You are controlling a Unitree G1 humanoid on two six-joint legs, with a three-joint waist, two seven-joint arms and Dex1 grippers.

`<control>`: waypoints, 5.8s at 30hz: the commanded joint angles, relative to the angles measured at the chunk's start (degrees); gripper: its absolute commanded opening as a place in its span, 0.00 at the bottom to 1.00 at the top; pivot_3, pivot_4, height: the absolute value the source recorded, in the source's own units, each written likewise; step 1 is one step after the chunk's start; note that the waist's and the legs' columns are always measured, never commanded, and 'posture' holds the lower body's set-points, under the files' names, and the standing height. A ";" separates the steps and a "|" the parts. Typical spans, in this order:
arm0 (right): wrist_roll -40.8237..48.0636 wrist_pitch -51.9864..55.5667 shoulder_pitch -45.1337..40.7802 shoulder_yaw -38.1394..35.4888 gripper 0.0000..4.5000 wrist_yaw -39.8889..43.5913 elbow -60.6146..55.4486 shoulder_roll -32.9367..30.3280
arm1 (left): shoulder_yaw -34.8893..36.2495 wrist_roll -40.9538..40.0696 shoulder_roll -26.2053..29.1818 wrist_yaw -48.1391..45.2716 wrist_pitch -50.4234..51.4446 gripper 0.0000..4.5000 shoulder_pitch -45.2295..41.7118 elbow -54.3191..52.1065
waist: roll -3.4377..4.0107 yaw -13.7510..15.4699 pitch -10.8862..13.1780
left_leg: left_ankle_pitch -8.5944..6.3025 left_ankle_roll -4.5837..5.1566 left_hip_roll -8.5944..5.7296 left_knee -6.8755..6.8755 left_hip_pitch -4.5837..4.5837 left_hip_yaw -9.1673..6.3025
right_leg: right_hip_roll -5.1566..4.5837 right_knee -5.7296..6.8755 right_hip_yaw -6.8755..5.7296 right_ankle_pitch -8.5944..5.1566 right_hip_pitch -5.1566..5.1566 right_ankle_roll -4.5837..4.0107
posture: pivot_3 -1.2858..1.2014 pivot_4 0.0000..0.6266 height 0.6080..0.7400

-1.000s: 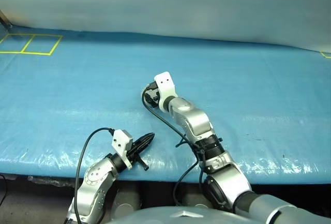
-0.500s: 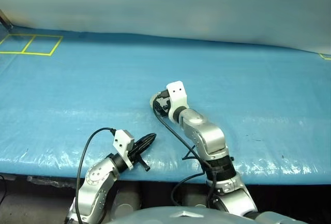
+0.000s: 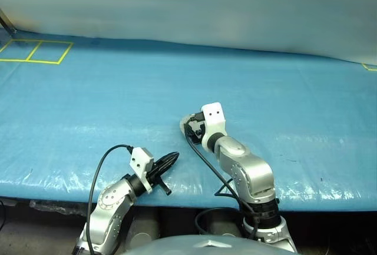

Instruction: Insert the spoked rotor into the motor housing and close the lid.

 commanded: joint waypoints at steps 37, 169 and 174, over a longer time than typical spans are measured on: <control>1.49 -2.09 0.82 6.79 0.73 9.07 4.53 -16.46 | -0.26 -0.21 0.00 -1.33 0.98 0.00 -0.72 -0.79 | 0.19 -0.12 0.12 | -0.19 0.24 0.03 0.07 0.23 -0.02 | 0.15 -0.60 -0.03 0.16 0.53 0.29 | 0.52 0.24 1.00; -2.20 -34.84 -15.26 8.51 0.73 41.10 22.01 -30.54 | -1.59 -0.39 -0.30 -2.04 1.89 0.00 -0.75 -1.11 | 0.48 0.10 0.42 | -0.25 0.36 0.02 0.21 0.06 0.29 | 0.47 -0.61 0.06 0.59 0.55 0.03 | 0.52 0.24 1.00; -2.70 -38.79 -15.94 8.67 0.73 41.34 22.99 -29.87 | -1.54 -0.45 -0.22 -2.05 1.98 0.00 -0.72 -1.18 | 0.48 -0.02 0.43 | -0.25 0.36 0.03 0.23 0.08 0.33 | 0.50 -0.58 0.10 0.60 0.55 0.06 | 0.52 0.24 1.00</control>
